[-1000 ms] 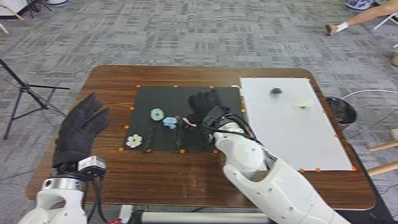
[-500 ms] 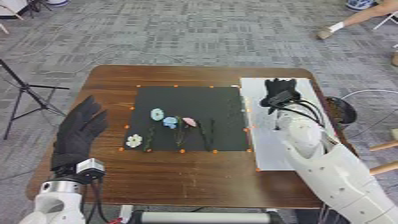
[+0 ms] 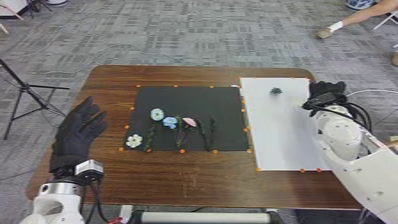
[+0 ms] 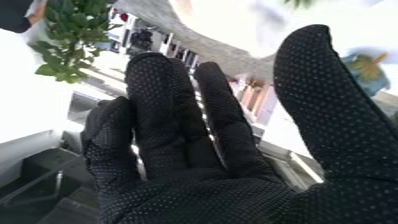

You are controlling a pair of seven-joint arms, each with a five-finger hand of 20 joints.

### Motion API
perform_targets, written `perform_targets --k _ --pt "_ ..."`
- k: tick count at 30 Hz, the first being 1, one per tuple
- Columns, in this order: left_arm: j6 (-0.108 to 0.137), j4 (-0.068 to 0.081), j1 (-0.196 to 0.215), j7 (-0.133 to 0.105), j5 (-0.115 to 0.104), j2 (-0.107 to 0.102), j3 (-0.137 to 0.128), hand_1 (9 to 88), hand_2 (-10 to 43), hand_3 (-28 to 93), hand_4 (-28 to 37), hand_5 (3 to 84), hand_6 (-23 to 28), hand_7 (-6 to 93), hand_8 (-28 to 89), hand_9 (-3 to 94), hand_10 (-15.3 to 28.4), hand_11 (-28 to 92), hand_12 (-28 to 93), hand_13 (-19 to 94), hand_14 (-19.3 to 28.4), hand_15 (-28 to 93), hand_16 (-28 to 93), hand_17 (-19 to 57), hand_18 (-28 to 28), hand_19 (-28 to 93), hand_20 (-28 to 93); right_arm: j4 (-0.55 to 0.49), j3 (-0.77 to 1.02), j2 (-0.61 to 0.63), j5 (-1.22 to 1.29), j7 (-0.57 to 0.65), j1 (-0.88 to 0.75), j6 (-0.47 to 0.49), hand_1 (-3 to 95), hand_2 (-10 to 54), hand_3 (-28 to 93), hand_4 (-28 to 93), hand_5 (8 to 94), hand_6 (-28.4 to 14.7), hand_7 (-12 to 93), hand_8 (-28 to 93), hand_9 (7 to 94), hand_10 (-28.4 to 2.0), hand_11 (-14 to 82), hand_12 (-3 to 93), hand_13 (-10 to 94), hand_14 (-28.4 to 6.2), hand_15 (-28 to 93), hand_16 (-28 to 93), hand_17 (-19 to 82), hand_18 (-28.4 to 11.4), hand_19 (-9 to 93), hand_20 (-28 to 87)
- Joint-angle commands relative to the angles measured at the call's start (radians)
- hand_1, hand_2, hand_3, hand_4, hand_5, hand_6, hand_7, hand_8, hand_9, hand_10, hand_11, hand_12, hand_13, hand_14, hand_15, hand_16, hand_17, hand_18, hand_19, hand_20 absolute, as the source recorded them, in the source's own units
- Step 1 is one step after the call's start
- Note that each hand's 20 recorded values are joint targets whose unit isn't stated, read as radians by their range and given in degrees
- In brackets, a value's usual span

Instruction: Arrange flowers

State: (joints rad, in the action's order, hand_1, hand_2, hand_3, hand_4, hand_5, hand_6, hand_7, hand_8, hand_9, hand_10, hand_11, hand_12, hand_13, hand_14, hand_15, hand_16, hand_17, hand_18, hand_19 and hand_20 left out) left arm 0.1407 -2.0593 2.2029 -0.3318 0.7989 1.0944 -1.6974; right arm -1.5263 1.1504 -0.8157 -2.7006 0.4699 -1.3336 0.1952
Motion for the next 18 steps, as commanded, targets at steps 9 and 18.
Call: perform_targets --k 9,18 --pt "0.008 -0.007 0.009 -0.005 -0.004 0.008 0.002 24.5 -1.2 68 -27.7 28.0 1.9 20.2 -11 26.8 11.6 16 16 23 14.8 20 4 -11.3 21.5 45 6 0.011 -0.027 -0.019 -0.014 -0.063 -0.019 -0.043 36.9 -9.5 85 -28 45.6 -0.5 36 -16 54.8 -10.9 39.7 24.7 58 -7.6 70 27 26 -20.4 86 55" --pt "0.010 -0.008 0.011 -0.007 -0.005 0.007 -0.001 24.5 -1.1 68 -27.7 28.0 1.8 20.3 -11 26.7 11.6 15 16 23 14.8 20 4 -11.3 21.5 45 6 0.018 -0.033 -0.024 0.015 -0.128 -0.015 -0.187 50.4 -9.5 81 -28 67.9 2.2 49 2 82.0 -5.4 28.0 52.7 71 -5.3 66 39 34 -19.7 90 53"
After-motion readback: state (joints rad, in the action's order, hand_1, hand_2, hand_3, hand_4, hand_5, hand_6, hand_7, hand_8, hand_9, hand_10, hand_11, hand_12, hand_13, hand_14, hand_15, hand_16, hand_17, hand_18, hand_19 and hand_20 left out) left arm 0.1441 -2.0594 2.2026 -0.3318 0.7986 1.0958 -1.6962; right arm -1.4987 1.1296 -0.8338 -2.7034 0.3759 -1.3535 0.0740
